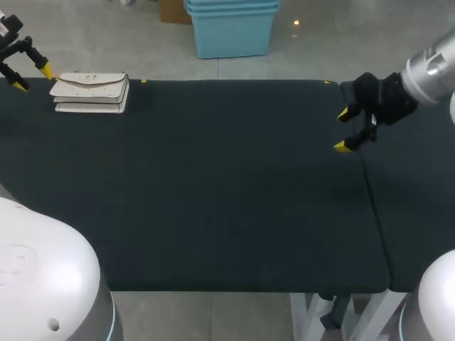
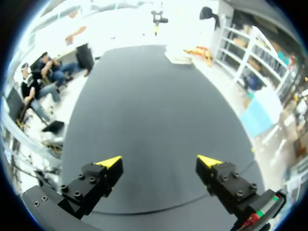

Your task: Pick up the bag, open it, inspect its contents, close it, and place it on the opposite side

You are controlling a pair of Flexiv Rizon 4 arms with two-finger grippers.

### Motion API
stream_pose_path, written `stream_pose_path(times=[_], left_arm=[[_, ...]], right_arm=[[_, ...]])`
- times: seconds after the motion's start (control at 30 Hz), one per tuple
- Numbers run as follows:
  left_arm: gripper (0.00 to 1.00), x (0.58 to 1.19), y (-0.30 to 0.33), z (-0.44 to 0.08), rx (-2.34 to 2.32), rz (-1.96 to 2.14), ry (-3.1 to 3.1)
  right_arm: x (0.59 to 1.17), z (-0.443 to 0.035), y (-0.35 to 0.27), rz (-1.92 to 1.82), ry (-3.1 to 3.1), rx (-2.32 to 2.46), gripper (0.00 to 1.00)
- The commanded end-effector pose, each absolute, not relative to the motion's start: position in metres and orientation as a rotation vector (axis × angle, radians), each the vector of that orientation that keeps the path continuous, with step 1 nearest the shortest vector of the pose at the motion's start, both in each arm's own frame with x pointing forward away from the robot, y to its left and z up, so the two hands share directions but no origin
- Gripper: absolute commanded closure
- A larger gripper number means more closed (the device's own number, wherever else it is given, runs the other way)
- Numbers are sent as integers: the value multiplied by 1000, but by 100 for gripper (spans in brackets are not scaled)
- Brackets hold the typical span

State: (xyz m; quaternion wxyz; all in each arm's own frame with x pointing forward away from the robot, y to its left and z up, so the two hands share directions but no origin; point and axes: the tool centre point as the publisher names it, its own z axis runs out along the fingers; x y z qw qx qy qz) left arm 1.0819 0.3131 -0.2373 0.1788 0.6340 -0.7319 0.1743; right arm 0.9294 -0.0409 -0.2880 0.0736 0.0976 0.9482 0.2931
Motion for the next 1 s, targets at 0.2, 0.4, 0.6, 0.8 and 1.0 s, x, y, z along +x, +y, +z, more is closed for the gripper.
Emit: stream_pose_path(times=[0.2, 0.4, 0.6, 0.8, 1.0], left_arm=[[0, 1111, 329, -248, 1473, 387, -1862], [0, 1122, 334, -256, 1438, 376, -1851], [0, 1132, 337, -260, 1424, 379, -1843], [0, 1142, 339, -271, 1401, 386, -1819], [0, 1158, 349, -285, 1357, 413, -1748]], right_arm=[[937, -301, -28, 863, 2920, 212, 0], [935, -309, -25, 921, 2971, 86, 0], [935, -309, -25, 921, 2971, 86, 0], [935, -309, -25, 921, 2971, 86, 0], [935, -309, -25, 921, 2971, 86, 0]])
